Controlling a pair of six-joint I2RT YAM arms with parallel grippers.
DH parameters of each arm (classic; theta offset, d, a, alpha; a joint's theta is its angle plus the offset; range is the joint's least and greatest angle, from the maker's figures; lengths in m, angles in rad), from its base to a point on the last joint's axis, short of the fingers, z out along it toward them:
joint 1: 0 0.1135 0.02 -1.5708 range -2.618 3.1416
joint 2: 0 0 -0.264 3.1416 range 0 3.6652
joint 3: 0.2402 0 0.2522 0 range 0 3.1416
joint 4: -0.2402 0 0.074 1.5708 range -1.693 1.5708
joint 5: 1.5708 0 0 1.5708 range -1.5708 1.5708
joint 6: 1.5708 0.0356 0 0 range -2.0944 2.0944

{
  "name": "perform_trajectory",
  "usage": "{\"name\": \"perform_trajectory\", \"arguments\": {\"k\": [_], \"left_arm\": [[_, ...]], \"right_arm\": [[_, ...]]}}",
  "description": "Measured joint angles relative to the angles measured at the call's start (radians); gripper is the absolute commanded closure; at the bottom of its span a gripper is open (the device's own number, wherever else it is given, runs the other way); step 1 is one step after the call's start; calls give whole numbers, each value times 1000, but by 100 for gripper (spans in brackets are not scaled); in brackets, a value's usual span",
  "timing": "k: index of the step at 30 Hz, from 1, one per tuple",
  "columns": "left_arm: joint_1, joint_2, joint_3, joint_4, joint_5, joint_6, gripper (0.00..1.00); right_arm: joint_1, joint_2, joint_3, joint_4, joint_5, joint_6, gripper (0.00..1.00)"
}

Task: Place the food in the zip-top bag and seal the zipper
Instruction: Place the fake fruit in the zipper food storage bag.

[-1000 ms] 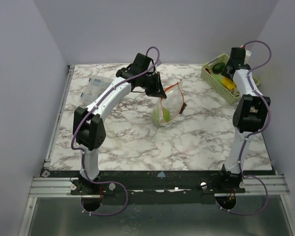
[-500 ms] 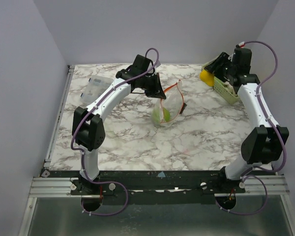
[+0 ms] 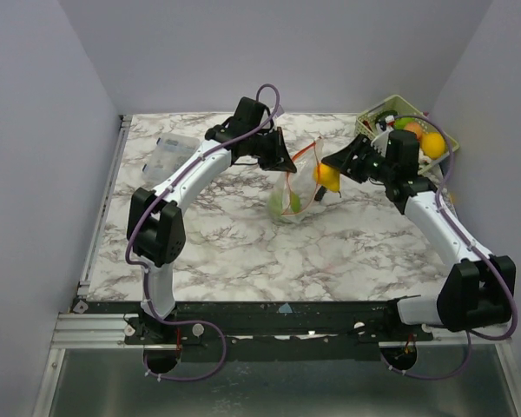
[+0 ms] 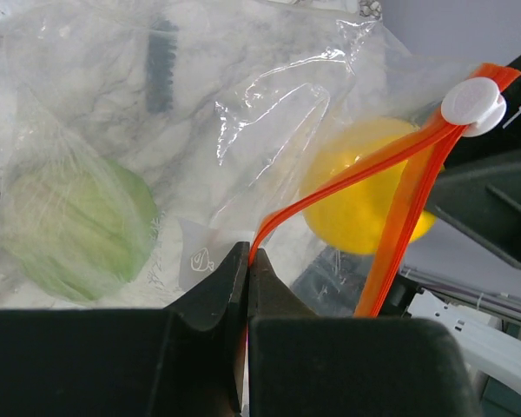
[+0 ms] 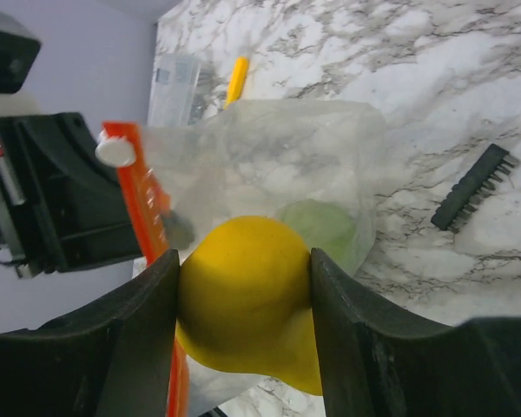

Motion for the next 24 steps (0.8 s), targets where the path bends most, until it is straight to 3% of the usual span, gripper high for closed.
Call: {"name": "perform_trajectory", "arguments": {"k": [5,14,24], "left_arm": [[2,0,7,0,9,-5,100],[4,-2,15,-15,10,-6,100],[5,-10,59,-43,14,1,100]], "right_arm": [[19,-107,-95,129,-45,13,97],[32,-249,-116,338,-79,-15,94],[176,-90,-111,766,-220,-41,89]]}}
